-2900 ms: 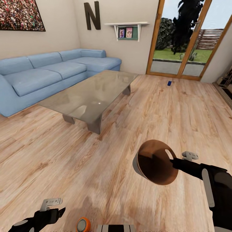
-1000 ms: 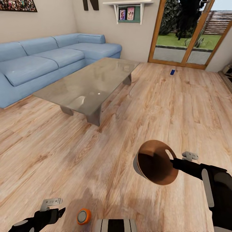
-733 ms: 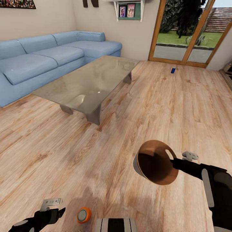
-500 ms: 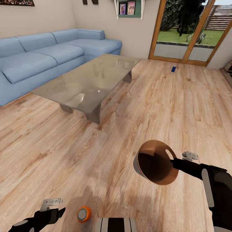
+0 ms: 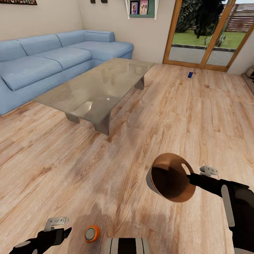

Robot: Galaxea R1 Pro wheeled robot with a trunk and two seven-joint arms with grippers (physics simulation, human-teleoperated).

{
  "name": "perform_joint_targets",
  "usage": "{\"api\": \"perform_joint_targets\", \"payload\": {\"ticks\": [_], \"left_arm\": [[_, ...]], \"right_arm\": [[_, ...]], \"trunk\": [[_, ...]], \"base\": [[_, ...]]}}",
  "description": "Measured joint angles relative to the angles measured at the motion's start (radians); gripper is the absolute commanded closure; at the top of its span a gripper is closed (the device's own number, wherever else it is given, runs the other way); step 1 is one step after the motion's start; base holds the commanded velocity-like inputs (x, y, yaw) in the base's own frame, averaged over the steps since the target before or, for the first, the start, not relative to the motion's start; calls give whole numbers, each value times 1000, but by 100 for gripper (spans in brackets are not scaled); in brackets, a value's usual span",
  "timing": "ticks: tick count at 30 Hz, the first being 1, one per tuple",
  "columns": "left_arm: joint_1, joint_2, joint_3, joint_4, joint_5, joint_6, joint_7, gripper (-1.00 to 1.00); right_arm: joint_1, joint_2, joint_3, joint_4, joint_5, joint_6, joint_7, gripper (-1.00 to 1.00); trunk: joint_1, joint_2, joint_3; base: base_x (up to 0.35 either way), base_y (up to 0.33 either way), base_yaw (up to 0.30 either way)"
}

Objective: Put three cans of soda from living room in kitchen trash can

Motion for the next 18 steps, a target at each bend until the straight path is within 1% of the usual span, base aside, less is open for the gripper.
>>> {"api": "perform_joint_targets", "payload": {"ticks": [8, 18], "left_arm": [[0, -1, 0, 0, 0, 0, 0, -100], [0, -1, 0, 0, 0, 0, 0, -100]], "right_arm": [[0, 3, 3, -1, -1, 0, 0, 100], [1, 5, 2, 0, -1, 0, -3, 100]], "trunk": [[0, 0, -1], [0, 0, -15]], "base": [[0, 0, 0], [0, 0, 0]]}}
